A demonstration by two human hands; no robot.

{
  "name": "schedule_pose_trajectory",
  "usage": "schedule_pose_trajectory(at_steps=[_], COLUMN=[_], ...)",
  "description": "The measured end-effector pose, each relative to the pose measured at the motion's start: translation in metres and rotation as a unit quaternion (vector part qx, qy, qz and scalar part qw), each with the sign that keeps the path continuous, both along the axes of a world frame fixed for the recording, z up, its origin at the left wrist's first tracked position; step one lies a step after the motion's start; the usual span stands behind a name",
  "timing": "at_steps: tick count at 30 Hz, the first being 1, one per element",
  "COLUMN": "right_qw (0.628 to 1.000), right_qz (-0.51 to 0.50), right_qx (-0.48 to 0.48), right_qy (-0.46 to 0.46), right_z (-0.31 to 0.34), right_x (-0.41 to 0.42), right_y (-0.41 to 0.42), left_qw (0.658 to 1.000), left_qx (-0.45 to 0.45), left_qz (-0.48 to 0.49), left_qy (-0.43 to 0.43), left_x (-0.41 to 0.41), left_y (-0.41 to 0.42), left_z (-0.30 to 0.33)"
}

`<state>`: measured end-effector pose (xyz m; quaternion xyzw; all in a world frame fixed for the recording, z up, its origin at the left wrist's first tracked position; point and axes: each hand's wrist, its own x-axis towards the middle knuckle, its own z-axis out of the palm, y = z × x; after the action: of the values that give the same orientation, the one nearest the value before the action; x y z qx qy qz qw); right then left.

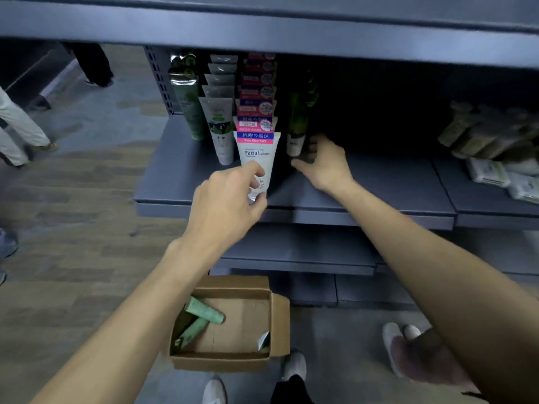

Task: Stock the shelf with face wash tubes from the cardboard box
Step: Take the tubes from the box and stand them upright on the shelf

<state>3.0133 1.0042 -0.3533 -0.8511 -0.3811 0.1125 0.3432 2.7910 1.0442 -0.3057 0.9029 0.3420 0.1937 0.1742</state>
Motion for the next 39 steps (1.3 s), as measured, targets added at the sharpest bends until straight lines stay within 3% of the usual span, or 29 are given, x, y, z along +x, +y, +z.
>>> schedule_pose_trajectory(at_steps=[3,8,16,31,39], right_qw=[1.0,0.997,0.993,0.988,0.963], right_qz=[-0.002,-0.018,-0.066,0.028,0.068], right_qx=[-0.014,-0.033,-0.038,-0.108,-0.203], right_qy=[0.022,0.07,0.089,0.11,0.161], right_z=[0.008,0.005,-0.004,-0.044,-0.144], right_x=[-0.044,-0.116,-0.184,-0.19,-0.194], right_y=[-0.034,-0.077,-0.1,-0.09,-0.099], left_qw=[1.0,0.994,0.99,0.985,0.962], left_qx=[-0.002,0.047,-0.005,-0.083,-0.189], left_qz=[-0.023,-0.067,-0.116,-0.067,-0.001], left_qy=[-0.009,0.066,0.079,0.138,0.198], left_x=[-0.022,-0.061,-0.101,-0.138,-0.165], left_y=[0.0,0.009,0.006,-0.001,-0.001], left_z=[0.004,-0.007,-0.024,-0.07,-0.155])
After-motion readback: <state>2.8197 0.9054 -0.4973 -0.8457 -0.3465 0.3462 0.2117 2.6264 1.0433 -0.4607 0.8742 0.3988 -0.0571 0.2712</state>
